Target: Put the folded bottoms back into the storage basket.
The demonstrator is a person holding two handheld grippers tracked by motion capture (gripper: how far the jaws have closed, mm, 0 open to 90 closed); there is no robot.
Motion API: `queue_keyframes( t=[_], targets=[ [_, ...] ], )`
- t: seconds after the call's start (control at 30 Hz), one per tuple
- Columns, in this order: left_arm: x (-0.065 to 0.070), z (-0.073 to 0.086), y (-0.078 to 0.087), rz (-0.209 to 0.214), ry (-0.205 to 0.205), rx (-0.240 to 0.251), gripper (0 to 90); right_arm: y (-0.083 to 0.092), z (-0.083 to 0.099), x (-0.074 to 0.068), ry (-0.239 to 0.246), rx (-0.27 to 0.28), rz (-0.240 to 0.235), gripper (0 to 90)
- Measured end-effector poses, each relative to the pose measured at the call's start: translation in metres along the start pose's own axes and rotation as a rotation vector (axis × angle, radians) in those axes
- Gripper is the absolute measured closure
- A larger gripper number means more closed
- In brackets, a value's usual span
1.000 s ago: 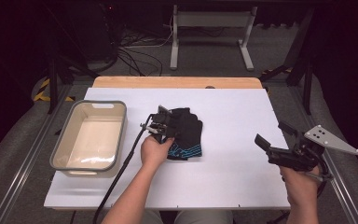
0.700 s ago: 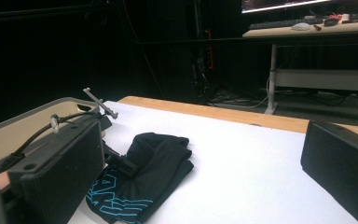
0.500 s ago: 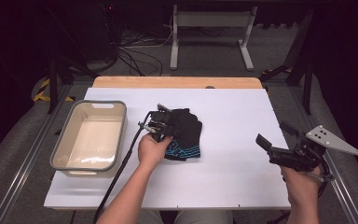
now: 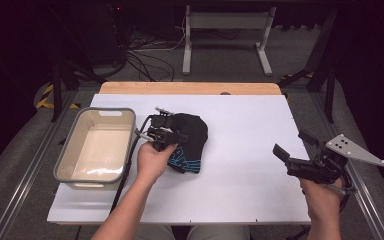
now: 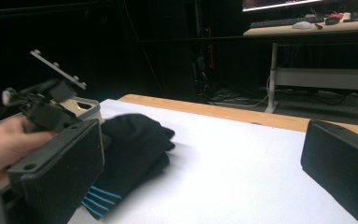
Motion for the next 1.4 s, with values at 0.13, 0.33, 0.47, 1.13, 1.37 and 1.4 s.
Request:
queue_keyframes(
  t=[0.13, 0.33, 0.47, 1.13, 1.37, 1.4],
  targets=[
    [-0.006, -0.006, 0.022, 0.004, 0.012, 0.028, 71.9, -0.001, 0.001, -0.001, 0.000, -0.003, 0.000, 0.0],
    [-0.016, -0.015, 0.062, 0.025, 0.037, 0.085, 71.8, -0.003, 0.002, -0.002, 0.002, -0.008, 0.000, 0.0],
    [-0.027, -0.018, 0.088, 0.024, 0.051, 0.123, 71.7, -0.005, 0.004, -0.004, 0.002, -0.017, -0.002, 0.0],
    [-0.112, 0.009, 0.165, -0.092, 0.134, 0.153, 71.6, -0.013, 0.012, -0.009, 0.016, -0.053, -0.012, 0.0],
    [-0.139, 0.022, 0.175, -0.122, 0.174, 0.133, 71.7, -0.013, 0.013, -0.008, 0.013, -0.055, -0.008, 0.0],
    [-0.143, 0.024, 0.175, -0.124, 0.187, 0.131, 71.7, -0.014, 0.014, -0.008, 0.014, -0.056, -0.008, 0.0]
  ],
)
Point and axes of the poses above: each handheld gripper's, and its own axes: y roughly backward along the jaws, z roughly out of its underside, x roughly to its right, the point moved 7 cm from there along -y, roughly forward along the jaws, and after that the axes turned 13 degrees about x, right-handed, at the moved point
